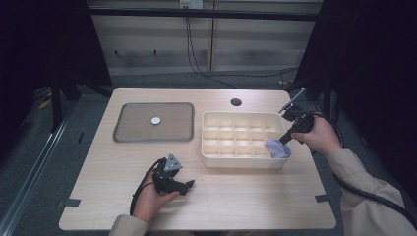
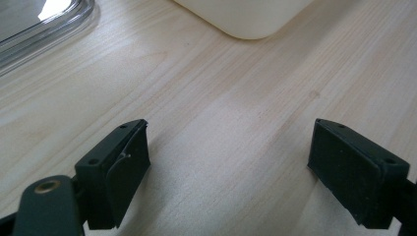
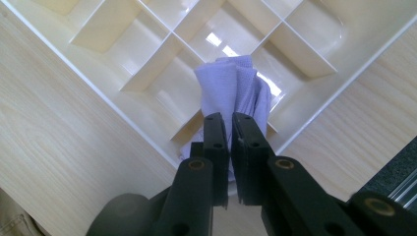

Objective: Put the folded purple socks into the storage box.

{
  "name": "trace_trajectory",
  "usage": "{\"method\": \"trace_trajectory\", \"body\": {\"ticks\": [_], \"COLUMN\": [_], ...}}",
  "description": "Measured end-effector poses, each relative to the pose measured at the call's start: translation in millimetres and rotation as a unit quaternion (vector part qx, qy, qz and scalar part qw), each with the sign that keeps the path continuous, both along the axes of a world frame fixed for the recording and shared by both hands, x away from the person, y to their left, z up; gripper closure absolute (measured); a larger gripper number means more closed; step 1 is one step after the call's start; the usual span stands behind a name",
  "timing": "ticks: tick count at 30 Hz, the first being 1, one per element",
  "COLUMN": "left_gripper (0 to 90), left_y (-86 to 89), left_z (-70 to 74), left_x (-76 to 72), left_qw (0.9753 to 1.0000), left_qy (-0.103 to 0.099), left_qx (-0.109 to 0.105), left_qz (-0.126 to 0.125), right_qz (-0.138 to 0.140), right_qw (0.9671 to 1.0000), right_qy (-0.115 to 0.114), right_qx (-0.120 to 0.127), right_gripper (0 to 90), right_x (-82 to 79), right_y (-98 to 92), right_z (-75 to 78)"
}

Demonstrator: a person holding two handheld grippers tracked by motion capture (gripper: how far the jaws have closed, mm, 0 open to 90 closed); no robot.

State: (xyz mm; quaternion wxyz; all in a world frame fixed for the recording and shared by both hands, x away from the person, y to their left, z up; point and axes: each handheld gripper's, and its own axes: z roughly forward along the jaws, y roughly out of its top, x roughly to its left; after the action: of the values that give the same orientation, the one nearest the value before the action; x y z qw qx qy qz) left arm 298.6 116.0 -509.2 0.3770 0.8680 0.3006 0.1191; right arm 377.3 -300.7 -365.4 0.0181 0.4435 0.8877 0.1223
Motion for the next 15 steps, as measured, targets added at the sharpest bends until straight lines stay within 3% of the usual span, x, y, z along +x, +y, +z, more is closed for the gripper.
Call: {"method": "trace_trajectory", "body": {"ticks": [4,15], "left_gripper": [14.8,14.8], "left_y": [0.0,0.1], "left_z": [0.0,0.0], "left_x": [0.0,0.1], "left_qw": [1.0,1.0], "left_qy": [0.0,0.0], "left_qx": [0.0,0.0], "left_qz": [0.0,0.0], "right_qz": [0.002,0.001], "right_qw": [1.0,1.0], "right_qy": [0.005,0.001], "right_qx": [-0.002,-0.004], "right_gripper": [90.0,90.0], "right_x": [0.9,3.4], "right_y": [0.3,0.4], "right_z": [0.2,-4.5]}}
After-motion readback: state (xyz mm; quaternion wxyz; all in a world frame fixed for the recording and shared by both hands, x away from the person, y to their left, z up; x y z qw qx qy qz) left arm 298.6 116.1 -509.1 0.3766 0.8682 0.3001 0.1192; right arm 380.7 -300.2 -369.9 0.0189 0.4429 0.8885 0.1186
